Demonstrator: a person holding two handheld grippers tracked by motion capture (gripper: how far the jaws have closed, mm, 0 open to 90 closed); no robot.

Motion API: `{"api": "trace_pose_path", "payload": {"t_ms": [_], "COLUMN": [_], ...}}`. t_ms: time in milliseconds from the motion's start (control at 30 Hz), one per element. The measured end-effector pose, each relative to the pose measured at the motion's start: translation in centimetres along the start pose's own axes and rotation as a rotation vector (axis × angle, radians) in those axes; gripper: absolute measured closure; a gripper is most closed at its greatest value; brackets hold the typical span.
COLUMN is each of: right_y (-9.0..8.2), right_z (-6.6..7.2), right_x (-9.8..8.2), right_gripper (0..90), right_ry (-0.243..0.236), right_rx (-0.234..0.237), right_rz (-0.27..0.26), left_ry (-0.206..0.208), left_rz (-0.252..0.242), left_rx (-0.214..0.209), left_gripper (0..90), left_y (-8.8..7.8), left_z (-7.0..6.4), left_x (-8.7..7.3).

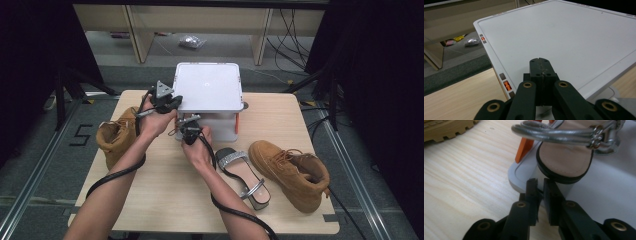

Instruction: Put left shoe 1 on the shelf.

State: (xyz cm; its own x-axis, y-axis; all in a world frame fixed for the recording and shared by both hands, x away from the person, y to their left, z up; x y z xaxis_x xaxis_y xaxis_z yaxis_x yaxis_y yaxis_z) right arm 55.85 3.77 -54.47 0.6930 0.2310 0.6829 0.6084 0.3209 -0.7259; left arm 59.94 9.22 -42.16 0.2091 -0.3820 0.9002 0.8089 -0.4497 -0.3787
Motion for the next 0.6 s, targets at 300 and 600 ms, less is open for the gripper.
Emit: {"api": "trace_pose_path", "payload": {"t_ms": [300,600], "right_y": [-3.4,-7.5], "right_z": [-1.7,-4.8], "right_x": [-0.8,-2.3], "right_gripper": [66.4,53.4], "right_ry": [-0.027,0.000], "right_rx": [0.020,0.028], "right_rz": [0.054,0.090], "left_ry": [0.006,0.008], "left_rz": [-0.005,-0.009], "left_rx": [0.007,0.012], "left_gripper": [89.8,89.8], "left_y": [0.0,0.0], "left_z": [-0.1,-0.1], "left_x": [0.0,0.0]}}
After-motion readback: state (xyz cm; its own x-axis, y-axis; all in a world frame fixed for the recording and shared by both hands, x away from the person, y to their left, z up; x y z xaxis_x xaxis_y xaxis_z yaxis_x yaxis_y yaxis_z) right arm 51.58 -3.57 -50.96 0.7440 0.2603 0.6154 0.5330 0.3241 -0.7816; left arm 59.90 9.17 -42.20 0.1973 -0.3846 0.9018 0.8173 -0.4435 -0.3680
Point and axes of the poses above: each handheld gripper's, and its own axes: y roughly forward along the jaws, x roughly out of its top, z roughly to its left, the point moved 9 cm from there along y, roughly forward along the jaws, and after that the axes turned 10 degrees about y, right-handed, at the moved point
